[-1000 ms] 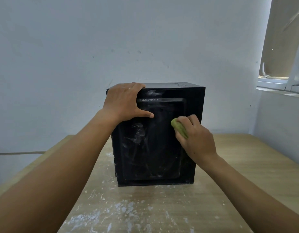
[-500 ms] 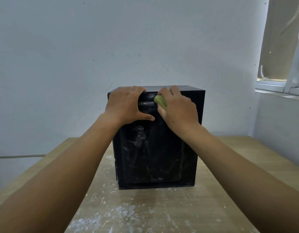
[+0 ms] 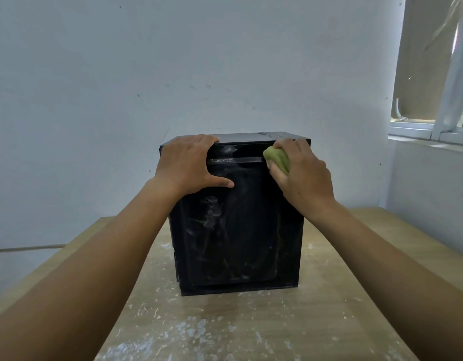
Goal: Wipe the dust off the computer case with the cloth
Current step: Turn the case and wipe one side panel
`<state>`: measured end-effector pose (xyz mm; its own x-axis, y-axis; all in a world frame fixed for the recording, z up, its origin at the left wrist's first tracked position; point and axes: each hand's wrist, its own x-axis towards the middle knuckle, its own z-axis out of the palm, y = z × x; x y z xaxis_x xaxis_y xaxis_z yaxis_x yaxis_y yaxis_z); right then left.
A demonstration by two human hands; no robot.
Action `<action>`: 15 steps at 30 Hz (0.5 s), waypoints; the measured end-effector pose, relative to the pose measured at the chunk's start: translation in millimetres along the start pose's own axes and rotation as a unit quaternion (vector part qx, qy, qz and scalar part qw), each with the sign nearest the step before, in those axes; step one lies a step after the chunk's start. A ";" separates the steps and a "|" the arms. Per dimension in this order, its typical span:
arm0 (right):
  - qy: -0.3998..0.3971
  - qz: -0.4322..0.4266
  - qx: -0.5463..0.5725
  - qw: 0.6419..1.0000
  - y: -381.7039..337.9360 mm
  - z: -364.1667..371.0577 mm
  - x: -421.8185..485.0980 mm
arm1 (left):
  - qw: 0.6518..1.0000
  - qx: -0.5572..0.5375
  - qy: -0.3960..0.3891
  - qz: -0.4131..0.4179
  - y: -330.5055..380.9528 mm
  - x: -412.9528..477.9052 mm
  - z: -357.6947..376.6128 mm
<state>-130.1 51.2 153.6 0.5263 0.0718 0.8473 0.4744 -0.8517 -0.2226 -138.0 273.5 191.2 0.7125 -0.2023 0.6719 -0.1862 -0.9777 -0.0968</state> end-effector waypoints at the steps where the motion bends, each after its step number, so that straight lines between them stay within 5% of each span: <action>1: 0.009 -0.006 0.000 1.000 0.3 2.5 -4.8 | 1.000 -0.001 0.001 -0.001 0.2 -0.1 0.2; 10: -0.070 -0.087 -0.037 0.993 6.4 35.6 -67.3 | 1.000 0.003 -0.003 0.001 0.1 0.5 0.1; 15: -0.026 -0.072 -0.033 0.997 -1.0 18.3 -33.5 | 1.000 0.004 -0.006 0.000 -0.2 0.7 0.3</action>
<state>-135.3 59.2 116.6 0.4929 0.2204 0.8417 0.5013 -0.8626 -0.0677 -137.2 273.6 191.4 0.7204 -0.2031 0.6631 -0.1809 -0.9781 -0.1030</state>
